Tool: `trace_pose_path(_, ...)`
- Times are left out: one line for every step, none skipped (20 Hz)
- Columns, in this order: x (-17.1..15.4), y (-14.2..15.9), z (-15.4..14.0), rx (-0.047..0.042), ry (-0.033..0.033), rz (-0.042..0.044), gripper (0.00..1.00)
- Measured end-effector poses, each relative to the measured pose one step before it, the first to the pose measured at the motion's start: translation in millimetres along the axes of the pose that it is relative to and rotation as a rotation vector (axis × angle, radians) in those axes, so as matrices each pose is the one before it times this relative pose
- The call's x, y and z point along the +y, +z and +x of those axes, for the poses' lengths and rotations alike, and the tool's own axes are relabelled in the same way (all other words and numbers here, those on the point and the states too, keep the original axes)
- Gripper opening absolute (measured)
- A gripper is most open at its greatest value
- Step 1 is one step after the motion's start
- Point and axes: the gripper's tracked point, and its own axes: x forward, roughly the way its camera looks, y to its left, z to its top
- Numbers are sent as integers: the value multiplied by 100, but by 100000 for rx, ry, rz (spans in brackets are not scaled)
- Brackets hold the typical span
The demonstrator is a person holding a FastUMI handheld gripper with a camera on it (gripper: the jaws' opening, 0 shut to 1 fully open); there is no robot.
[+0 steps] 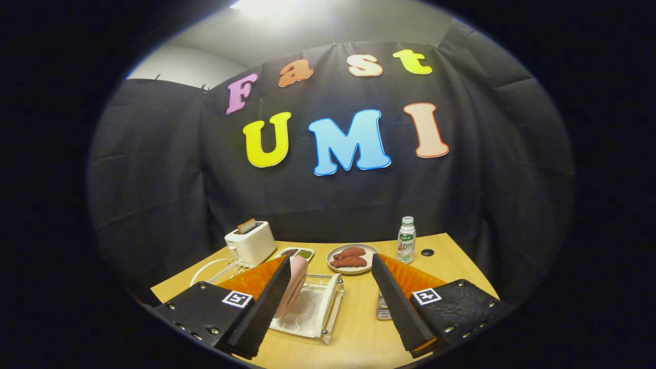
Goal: Take the plate from the dish rack, then take the spoon from the basket and place it into the plate.
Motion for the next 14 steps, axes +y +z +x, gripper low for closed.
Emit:
trace_pose_path(614, -258, 1245, 2715, 1692, 842, 98)
trace_pose_path(645, -662, 1249, 3746, 1768, 612, 98)
trace_pose_path(487, -629, 1246, 4462, 1381, 414, 98)
trace_pose_path(510, -568, 1324, 4020, 1838, -68, 98)
trace_pose_path(439, -234, 1254, 3237, 1403, -481, 98)
trace_pose_path(257, -413, 1199, 3460, 512, -505, 98)
trace_pose_path(182, -480, 1253, 3819, 673, -566, 98)
trace_pose_path(35, -650, 1217, 4310, -5, -575, 98)
trace_pose_path(15, -663, 1234, 5541, 567, -364, 98)
trace_pose_path(146, -568, 1287, 5294, 499, 97, 98)
trace_pose_path(48, -638, 1193, 5225, 615, -195, 98)
trace_pose_path(88, -571, 904, 5439, 328, -675, 98)
trace_pose_path(130, -667, 810, 4800, 720, -416, 98)
trace_pose_path(228, -489, 1072, 4756, 657, -558, 98)
